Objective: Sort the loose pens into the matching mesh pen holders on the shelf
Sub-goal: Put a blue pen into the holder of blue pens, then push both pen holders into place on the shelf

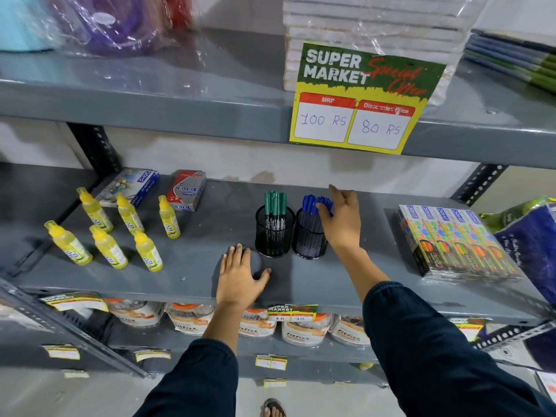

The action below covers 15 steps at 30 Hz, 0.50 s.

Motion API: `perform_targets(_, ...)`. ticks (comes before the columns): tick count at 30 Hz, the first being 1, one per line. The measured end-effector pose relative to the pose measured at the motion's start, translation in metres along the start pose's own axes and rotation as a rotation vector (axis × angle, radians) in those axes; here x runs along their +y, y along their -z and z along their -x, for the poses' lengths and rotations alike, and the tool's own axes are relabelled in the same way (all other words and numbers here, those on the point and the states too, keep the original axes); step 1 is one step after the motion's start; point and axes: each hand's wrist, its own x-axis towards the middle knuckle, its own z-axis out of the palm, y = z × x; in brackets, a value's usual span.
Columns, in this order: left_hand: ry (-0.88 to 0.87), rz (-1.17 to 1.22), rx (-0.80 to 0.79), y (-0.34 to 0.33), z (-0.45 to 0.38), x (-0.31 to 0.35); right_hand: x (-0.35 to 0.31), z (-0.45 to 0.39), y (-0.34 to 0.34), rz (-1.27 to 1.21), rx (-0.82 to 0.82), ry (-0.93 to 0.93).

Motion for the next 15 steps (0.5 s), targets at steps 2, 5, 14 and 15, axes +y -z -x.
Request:
perform_targets(2,0.012,0.026,-0.011,0.001,-0.001,0.001,0.005,0.004,0.002,-0.051,-0.006,-0.053)
perform_targets(5,0.081,0.187,-0.012,0.011,-0.004,0.005,0.013,0.013,0.001,-0.150,-0.200,-0.240)
perform_targets(14,0.119,0.670,-0.120,0.071,-0.061,0.048,0.016,0.023,-0.001,-0.476,-0.360,-0.358)
perform_targets(15,0.076,0.656,-0.140,0.073,-0.064,0.051,0.015,0.025,-0.001,-0.475,-0.354,-0.337)
